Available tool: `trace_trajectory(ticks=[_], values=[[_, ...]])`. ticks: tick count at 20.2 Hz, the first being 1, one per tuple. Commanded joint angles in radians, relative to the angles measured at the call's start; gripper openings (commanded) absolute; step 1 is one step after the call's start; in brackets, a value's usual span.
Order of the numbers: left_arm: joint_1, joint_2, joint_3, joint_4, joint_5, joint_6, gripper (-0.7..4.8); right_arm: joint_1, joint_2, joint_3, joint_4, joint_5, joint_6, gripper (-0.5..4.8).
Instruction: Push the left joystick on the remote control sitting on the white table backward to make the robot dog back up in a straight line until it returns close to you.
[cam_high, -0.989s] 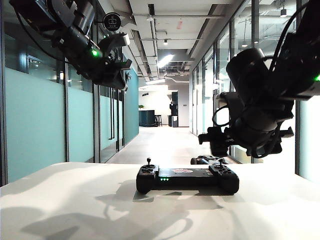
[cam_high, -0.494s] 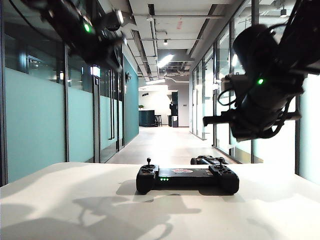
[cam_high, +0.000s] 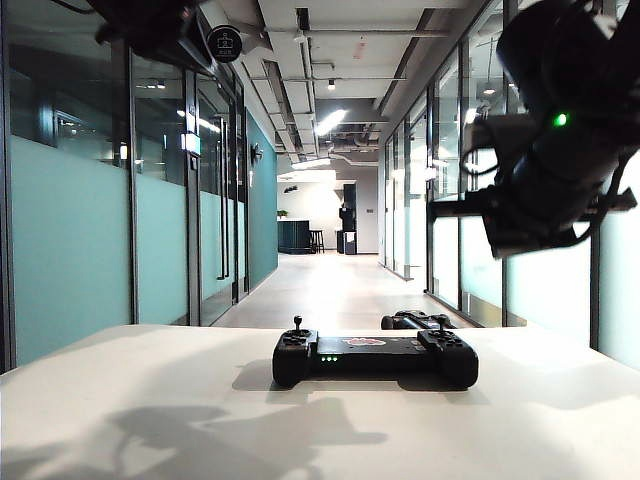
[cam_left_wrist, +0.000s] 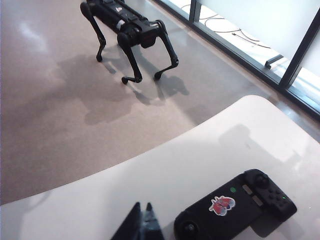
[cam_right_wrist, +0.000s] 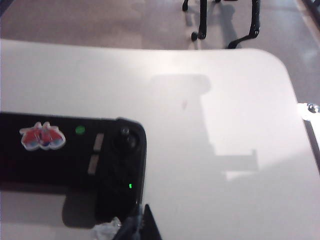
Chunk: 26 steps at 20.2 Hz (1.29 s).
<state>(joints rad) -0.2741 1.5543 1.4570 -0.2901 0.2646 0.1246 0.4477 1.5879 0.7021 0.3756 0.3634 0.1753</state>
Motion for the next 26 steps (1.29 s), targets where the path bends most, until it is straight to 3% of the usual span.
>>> trace_trajectory(ticks=[1, 14, 26], values=[[-0.002, -0.095, -0.093, 0.007, -0.034, -0.007, -0.06, 0.002, -0.042, 0.004, -0.006, 0.000, -0.019, -0.06], [-0.002, -0.596, -0.616, 0.070, -0.161, -0.032, -0.06, 0.002, -0.303, -0.189, 0.013, -0.012, -0.022, -0.06], [-0.002, -0.946, -1.106, 0.340, -0.243, -0.136, -0.06, 0.002, -0.441, -0.272, 0.025, -0.096, -0.053, -0.06]])
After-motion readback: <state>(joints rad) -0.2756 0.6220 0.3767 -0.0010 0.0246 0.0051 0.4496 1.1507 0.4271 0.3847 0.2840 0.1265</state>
